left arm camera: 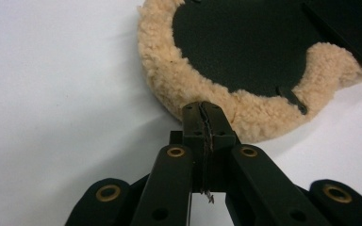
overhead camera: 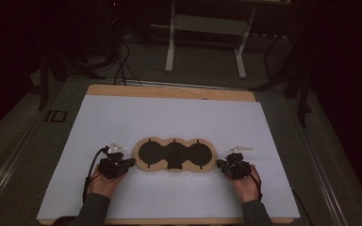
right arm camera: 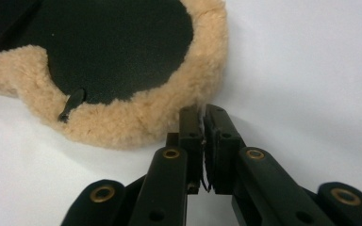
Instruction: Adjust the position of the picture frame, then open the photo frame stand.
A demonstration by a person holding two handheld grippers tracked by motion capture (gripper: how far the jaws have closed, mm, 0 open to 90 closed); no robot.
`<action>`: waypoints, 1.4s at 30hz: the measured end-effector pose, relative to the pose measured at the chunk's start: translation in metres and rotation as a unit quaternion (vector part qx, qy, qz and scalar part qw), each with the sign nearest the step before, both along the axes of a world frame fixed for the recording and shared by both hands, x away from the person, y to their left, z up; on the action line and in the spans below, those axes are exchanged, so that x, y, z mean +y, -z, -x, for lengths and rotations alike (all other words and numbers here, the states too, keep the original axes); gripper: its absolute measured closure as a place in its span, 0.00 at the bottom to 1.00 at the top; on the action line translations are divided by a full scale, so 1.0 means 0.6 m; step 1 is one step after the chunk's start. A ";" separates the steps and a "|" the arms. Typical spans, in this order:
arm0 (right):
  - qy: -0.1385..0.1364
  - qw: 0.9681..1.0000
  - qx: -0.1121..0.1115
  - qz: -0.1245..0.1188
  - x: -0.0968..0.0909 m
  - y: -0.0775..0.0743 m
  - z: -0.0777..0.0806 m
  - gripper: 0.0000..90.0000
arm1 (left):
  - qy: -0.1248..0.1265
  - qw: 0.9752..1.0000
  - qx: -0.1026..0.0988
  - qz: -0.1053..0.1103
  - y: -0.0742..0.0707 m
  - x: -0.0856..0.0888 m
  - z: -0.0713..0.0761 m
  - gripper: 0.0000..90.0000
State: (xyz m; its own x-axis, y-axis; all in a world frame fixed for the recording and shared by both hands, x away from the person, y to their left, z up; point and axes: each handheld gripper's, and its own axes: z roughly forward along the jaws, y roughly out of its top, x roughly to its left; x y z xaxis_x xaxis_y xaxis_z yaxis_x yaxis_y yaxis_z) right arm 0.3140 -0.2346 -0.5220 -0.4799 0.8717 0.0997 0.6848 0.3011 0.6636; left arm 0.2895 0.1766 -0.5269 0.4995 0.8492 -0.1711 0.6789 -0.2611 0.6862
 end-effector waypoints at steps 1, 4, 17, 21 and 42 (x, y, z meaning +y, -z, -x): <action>0.001 1.000 -0.001 -0.004 -0.003 -0.001 0.001 0.93 | 0.002 1.000 0.000 0.000 -0.001 0.000 0.002 0.99; -0.002 1.000 -0.009 -0.014 -0.009 -0.003 0.004 0.91 | 0.007 1.000 -0.005 0.001 -0.004 -0.001 0.007 0.96; -0.008 0.999 -0.029 -0.041 -0.023 -0.011 0.008 0.79 | 0.039 0.998 -0.055 0.001 -0.020 -0.046 0.031 0.83; -0.007 0.999 -0.029 -0.045 -0.026 -0.011 0.009 0.77 | 0.050 0.996 -0.077 0.001 -0.025 -0.056 0.038 0.77; -0.002 0.998 -0.038 -0.051 -0.035 -0.015 0.010 0.75 | 0.102 0.991 -0.085 0.001 -0.022 -0.107 0.049 0.66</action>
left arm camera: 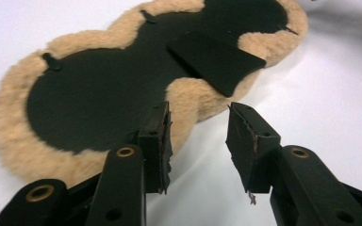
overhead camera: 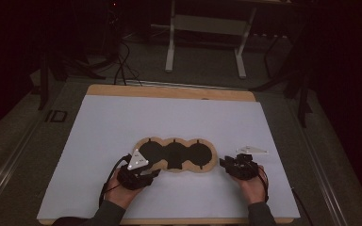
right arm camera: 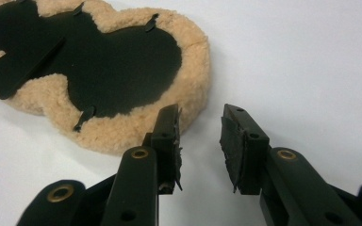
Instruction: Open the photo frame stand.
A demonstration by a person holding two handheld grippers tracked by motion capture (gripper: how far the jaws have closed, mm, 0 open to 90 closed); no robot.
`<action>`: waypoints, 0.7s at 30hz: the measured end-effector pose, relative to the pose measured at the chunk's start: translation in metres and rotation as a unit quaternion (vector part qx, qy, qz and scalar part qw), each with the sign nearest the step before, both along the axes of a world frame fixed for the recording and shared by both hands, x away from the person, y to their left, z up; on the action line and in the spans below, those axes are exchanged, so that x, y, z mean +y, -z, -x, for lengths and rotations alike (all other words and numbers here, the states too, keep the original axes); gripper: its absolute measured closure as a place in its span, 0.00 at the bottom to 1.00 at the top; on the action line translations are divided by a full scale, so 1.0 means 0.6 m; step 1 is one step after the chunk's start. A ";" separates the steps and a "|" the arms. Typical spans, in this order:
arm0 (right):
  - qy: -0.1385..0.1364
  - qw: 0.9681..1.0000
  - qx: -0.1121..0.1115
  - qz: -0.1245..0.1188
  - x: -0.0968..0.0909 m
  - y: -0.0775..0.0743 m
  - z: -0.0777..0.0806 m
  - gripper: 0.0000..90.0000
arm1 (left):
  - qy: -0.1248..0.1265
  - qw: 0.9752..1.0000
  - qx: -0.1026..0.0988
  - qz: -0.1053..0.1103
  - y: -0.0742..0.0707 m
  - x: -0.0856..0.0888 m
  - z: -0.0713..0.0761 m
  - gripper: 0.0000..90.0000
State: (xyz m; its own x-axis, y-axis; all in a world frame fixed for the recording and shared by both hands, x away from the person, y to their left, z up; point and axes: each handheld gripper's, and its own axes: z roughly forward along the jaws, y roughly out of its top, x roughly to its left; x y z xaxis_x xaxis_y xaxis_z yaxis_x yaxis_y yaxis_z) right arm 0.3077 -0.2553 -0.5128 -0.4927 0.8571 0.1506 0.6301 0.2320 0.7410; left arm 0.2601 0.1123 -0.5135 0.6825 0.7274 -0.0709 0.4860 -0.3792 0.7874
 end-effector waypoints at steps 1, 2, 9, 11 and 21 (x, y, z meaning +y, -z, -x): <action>0.001 1.000 0.000 -0.001 0.000 0.000 0.000 0.75 | 0.000 1.000 0.000 -0.002 0.001 -0.005 0.001 0.65; 0.003 1.000 0.002 -0.003 -0.001 0.000 0.000 0.75 | 0.001 1.000 0.000 -0.002 0.001 -0.008 0.002 0.64; 0.006 1.000 0.001 -0.005 -0.003 0.000 0.000 0.73 | 0.023 1.000 0.004 -0.004 0.003 -0.026 0.007 0.65; 0.006 1.000 0.001 -0.005 -0.003 0.000 0.000 0.73 | 0.031 0.999 0.007 -0.003 0.003 -0.030 0.008 0.65; 0.009 1.000 0.001 -0.008 -0.005 0.000 0.000 0.73 | 0.056 0.998 -0.001 -0.027 0.009 -0.055 0.015 0.88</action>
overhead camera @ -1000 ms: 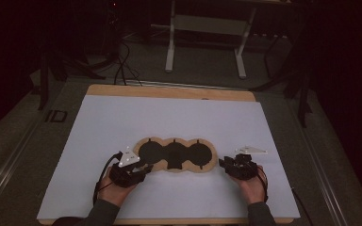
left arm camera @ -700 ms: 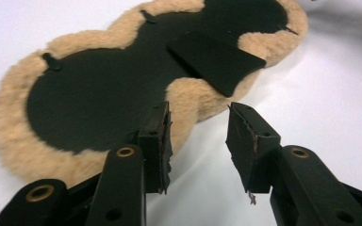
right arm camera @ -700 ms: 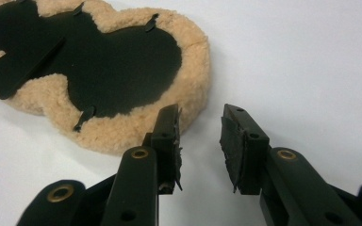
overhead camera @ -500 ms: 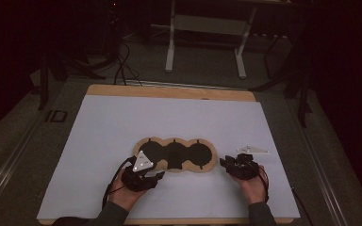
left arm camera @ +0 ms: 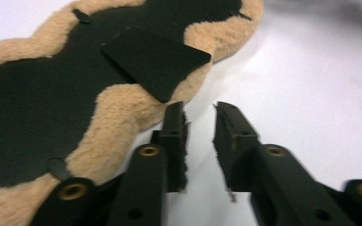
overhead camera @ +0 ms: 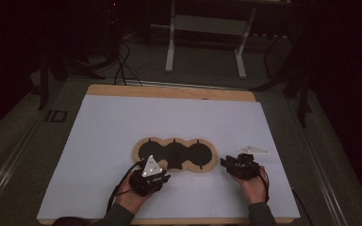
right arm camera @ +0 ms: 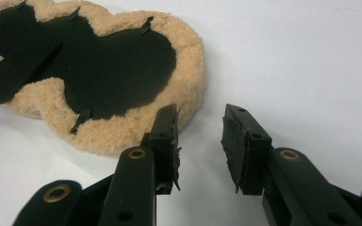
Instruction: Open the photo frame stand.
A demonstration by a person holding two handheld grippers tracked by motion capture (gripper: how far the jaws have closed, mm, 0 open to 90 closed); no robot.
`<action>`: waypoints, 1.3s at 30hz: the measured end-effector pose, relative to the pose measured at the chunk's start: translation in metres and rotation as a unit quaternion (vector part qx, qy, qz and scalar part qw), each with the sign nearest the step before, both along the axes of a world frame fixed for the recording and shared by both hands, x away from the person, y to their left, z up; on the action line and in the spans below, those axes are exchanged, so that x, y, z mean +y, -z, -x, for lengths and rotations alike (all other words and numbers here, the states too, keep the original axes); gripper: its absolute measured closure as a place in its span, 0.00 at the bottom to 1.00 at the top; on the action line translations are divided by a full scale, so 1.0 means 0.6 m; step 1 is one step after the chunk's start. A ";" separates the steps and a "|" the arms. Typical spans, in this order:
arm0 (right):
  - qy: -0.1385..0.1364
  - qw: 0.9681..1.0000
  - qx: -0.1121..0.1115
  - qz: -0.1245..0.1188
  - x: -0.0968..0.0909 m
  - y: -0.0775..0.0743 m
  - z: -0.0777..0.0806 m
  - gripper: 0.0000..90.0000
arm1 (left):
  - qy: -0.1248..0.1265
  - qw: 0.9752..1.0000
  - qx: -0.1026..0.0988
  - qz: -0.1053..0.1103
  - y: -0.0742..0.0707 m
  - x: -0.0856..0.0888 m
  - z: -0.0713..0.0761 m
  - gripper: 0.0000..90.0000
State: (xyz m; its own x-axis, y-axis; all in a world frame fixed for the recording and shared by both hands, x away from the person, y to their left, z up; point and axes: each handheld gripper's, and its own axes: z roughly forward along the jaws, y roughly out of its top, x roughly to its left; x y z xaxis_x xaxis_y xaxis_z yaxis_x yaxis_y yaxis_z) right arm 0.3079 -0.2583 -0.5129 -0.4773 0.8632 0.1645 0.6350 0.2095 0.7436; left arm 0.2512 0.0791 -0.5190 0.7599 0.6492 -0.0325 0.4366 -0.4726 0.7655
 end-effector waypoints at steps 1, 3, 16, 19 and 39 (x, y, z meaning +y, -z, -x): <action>0.000 1.000 0.001 0.000 0.000 0.000 0.000 0.73 | 0.001 1.000 -0.001 -0.012 0.004 -0.007 0.000 0.88; 0.000 1.000 0.001 0.001 0.000 0.001 0.000 0.73 | -0.002 1.000 0.000 -0.020 0.008 -0.012 -0.001 1.00; 0.007 1.000 0.002 -0.012 -0.010 0.000 0.001 0.73 | -0.034 0.999 0.011 -0.037 0.029 -0.022 -0.026 1.00; 0.009 1.000 0.001 -0.013 -0.012 0.000 0.002 0.73 | -0.043 0.998 0.014 -0.036 0.032 -0.020 -0.033 1.00; 0.009 1.000 0.003 -0.012 -0.012 0.001 0.001 0.73 | -0.046 0.999 0.011 -0.012 0.024 -0.013 -0.036 1.00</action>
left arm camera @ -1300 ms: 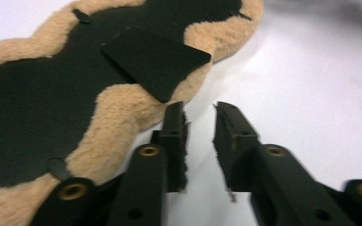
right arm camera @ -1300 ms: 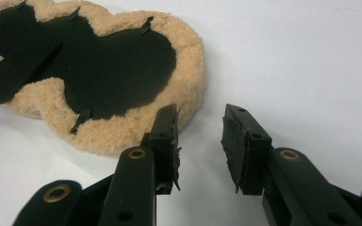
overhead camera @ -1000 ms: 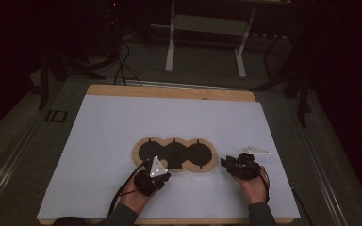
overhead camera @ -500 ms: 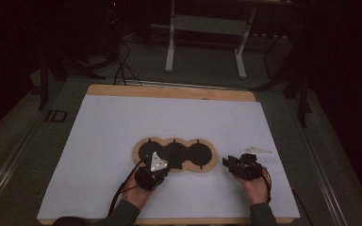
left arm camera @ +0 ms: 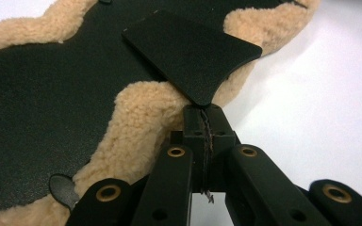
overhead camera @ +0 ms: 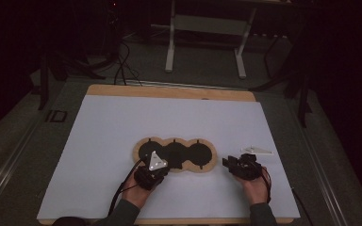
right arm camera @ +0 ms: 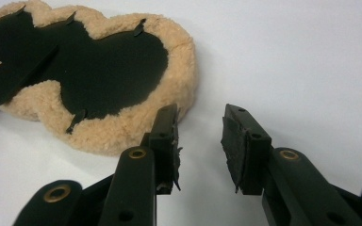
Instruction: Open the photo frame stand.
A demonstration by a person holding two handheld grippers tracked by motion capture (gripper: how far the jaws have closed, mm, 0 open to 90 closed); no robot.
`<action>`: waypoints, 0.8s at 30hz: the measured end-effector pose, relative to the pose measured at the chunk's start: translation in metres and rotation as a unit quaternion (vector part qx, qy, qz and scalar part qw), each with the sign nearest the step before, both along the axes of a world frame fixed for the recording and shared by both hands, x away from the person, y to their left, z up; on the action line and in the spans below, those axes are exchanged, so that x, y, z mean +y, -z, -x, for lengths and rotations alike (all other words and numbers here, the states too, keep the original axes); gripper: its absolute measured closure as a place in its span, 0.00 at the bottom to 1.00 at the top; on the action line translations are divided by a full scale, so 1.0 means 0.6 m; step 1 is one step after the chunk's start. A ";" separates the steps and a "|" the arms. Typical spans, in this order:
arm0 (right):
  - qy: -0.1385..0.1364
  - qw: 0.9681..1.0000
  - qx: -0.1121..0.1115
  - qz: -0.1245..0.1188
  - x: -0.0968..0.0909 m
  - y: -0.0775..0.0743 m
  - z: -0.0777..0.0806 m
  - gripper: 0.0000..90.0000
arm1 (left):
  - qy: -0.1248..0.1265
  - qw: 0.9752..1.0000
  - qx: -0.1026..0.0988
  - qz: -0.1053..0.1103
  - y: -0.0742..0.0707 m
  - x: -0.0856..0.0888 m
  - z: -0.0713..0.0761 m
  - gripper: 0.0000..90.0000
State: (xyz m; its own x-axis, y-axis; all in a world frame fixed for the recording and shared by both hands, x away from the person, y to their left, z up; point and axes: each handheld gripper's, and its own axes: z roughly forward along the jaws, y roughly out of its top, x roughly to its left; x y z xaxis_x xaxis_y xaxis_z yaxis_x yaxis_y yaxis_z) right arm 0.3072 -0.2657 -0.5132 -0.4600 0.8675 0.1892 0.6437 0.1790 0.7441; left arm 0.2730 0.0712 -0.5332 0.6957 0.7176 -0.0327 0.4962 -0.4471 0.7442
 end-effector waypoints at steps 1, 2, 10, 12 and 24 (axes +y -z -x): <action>0.000 1.000 0.000 0.000 0.000 0.000 0.000 0.73 | 0.000 1.000 0.001 0.001 0.000 0.000 0.000 1.00; 0.000 1.000 0.000 0.000 0.000 0.000 0.000 0.73 | 0.000 1.000 0.001 0.002 0.000 0.000 -0.001 1.00; -0.001 1.000 0.001 0.001 0.000 0.001 0.000 0.73 | 0.002 1.000 0.001 0.007 -0.006 0.002 -0.002 1.00; 0.000 1.000 0.001 0.000 0.000 0.001 0.000 0.73 | 0.000 1.000 -0.003 0.008 -0.011 0.001 -0.003 1.00; 0.001 1.000 0.002 -0.002 -0.002 0.000 0.000 0.73 | -0.018 0.999 -0.014 0.027 -0.043 0.007 -0.026 1.00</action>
State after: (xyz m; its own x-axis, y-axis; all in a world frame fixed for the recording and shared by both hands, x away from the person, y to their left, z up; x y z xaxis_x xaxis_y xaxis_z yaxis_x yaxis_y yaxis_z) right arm 0.3072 -0.2669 -0.5133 -0.4572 0.8678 0.1948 0.6466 0.1740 0.7427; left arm 0.2888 0.0752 -0.5074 0.6711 0.7394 -0.0532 0.4900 -0.3886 0.7803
